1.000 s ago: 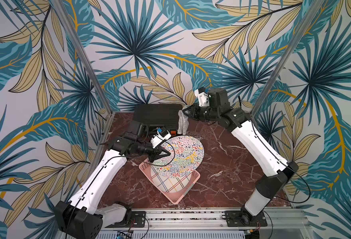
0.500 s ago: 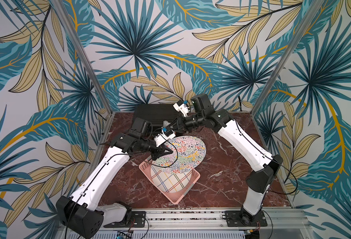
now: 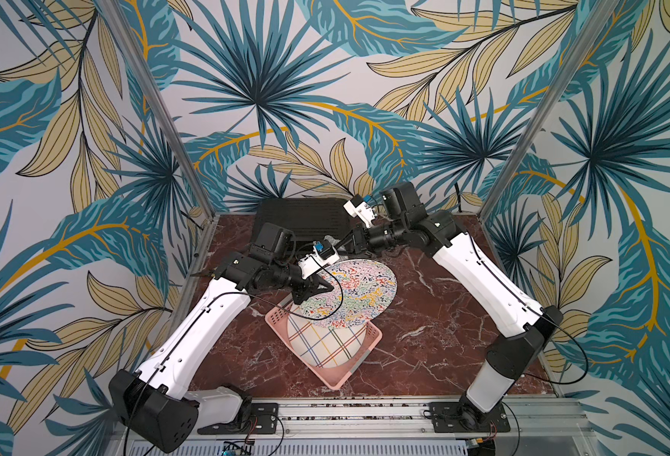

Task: Wipe the wet plate dry
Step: Wipe the plate with towel.

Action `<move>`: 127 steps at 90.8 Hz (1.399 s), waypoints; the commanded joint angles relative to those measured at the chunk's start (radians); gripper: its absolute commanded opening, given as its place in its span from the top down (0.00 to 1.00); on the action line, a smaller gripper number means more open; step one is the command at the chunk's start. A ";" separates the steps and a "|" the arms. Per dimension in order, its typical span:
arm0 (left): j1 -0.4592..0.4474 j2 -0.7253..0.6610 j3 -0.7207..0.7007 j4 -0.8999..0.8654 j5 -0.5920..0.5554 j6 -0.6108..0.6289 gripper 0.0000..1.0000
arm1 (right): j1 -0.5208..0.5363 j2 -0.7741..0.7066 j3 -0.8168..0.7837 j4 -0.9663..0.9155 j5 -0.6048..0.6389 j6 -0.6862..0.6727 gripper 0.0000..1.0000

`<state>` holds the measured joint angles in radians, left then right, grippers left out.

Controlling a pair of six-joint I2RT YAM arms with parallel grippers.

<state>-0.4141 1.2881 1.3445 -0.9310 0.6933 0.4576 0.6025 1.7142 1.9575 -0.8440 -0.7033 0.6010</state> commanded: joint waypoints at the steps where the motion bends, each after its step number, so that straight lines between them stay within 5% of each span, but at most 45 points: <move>1: 0.025 0.002 0.058 0.121 -0.072 -0.061 1.00 | -0.007 -0.069 -0.043 -0.062 -0.040 -0.020 1.00; 53: 0.048 -0.018 0.140 0.103 -0.006 -0.101 1.00 | -0.159 -0.281 -0.402 0.129 -0.071 0.047 1.00; 127: 0.205 -0.023 0.069 0.372 0.086 -0.401 1.00 | -0.242 -0.379 -0.568 0.237 -0.132 0.069 1.00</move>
<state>-0.2714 1.2888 1.3975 -0.8974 0.8093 0.2375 0.3305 1.3739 1.4380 -0.4606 -0.6930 0.6632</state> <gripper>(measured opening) 0.110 0.073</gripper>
